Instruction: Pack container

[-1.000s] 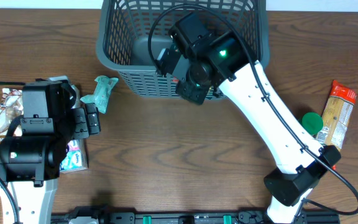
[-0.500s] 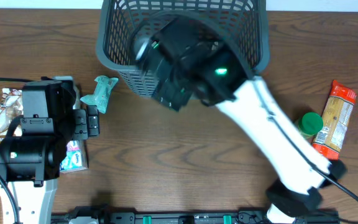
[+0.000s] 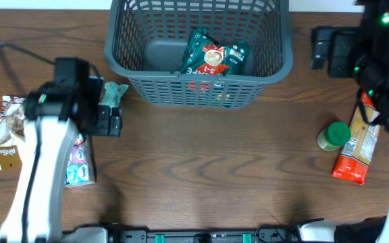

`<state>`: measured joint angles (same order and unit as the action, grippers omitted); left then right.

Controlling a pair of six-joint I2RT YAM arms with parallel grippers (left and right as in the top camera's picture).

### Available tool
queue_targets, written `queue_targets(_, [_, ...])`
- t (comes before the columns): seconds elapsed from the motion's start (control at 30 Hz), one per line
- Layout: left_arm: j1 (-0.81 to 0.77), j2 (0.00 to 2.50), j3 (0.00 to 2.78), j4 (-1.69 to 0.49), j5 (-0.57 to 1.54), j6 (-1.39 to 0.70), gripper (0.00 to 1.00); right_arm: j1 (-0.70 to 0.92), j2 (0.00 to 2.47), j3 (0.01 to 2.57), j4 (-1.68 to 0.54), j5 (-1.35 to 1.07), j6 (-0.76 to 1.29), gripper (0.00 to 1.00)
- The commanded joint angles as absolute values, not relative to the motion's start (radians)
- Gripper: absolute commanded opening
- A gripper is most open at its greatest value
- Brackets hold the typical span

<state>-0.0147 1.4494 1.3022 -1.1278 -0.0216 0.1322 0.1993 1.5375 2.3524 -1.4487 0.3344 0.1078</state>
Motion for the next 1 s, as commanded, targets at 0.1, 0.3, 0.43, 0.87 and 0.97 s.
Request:
queue_targets(0.1, [-0.009,1.625,1.378,-1.063,-0.004,0.24,0.99,0.094,1.596,2.299,-1.475,0.246,0.157,0.99])
queue_targets(0.3, [-0.009,1.695,1.378,-0.942,-0.004,0.349,0.99,0.079,1.638,2.29,-1.501,0.246,0.141,0.99])
queue_targets(0.43, [0.008,1.731,1.378,-0.878,-0.004,0.367,0.98,0.079,1.662,2.29,-1.507,0.246,0.141,0.99])
queue_targets(0.87, [0.054,1.883,1.378,-0.818,-0.004,0.445,0.98,0.077,1.676,2.29,-1.495,0.247,0.115,0.99])
queue_targets(0.97, [0.054,1.916,1.378,-0.809,-0.004,0.444,0.99,0.077,1.676,2.29,-1.495,0.246,0.115,0.99])
